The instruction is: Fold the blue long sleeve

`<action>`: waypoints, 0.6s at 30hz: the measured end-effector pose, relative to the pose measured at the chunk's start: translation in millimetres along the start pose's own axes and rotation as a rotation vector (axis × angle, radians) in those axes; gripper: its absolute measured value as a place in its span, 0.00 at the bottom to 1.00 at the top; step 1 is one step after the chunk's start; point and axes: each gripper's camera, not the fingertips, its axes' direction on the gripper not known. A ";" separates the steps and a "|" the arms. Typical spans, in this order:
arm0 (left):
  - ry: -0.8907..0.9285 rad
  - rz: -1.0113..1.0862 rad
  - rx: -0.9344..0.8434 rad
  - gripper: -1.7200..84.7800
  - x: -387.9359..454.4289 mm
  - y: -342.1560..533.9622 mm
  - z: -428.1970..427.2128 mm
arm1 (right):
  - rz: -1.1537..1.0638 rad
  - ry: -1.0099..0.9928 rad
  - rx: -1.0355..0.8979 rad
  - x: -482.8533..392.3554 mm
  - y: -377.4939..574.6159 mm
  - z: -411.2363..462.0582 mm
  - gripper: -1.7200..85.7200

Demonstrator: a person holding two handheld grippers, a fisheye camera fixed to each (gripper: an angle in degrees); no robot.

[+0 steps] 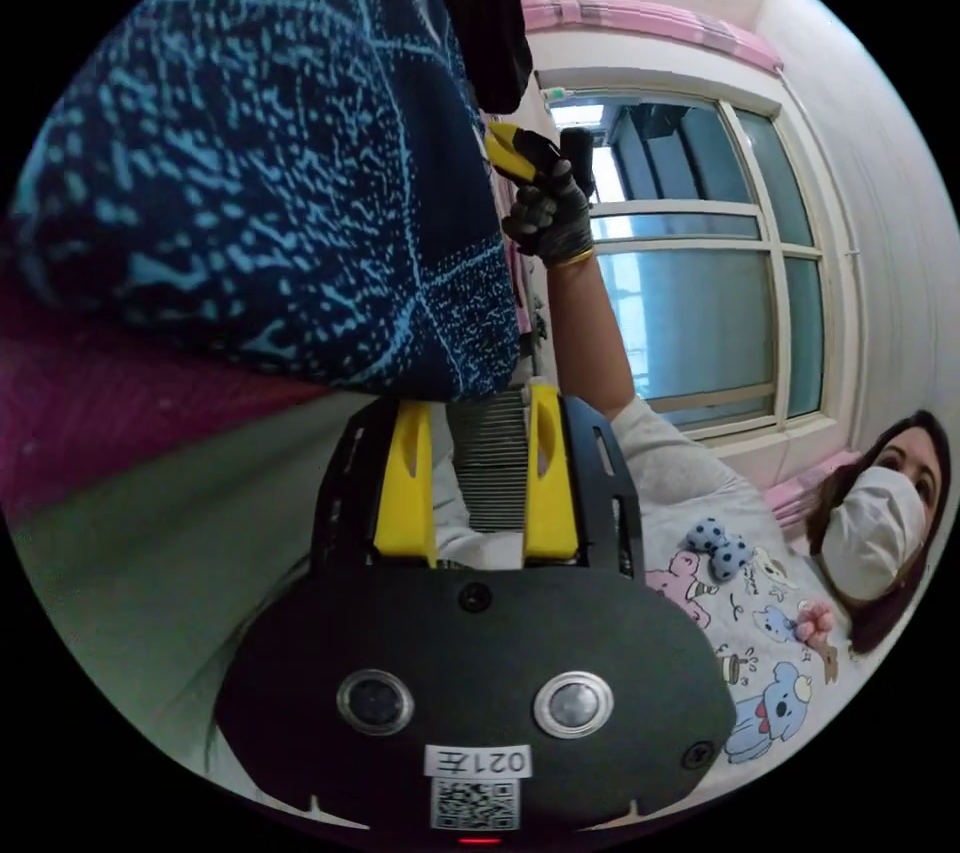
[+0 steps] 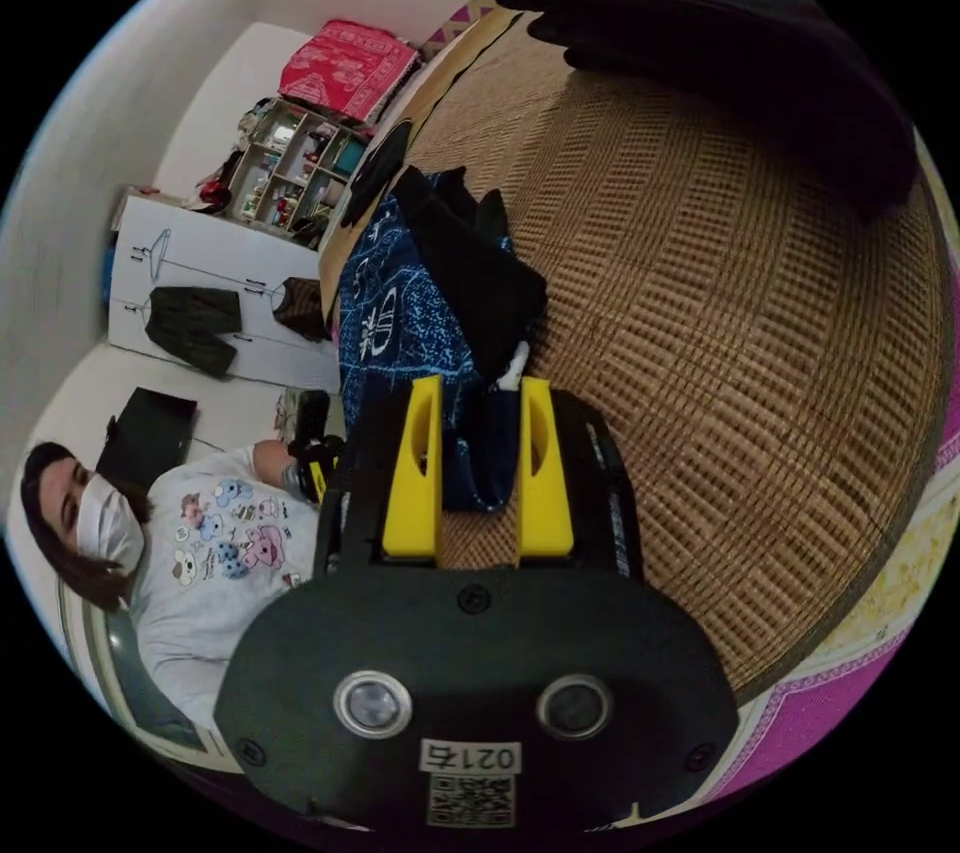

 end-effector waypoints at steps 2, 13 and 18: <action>0.081 -0.026 0.001 0.13 -5.1 -5.7 6.4 | 0.015 -0.028 -0.004 4.7 -7.0 3.0 0.13; 0.256 0.136 0.116 0.01 36.0 -16.0 -59.1 | -0.015 -0.202 0.106 -21.3 -32.5 -8.4 0.08; 0.174 0.243 0.344 0.01 71.2 -20.2 -152.5 | -0.106 -0.171 0.094 -104.0 -117.2 18.7 0.08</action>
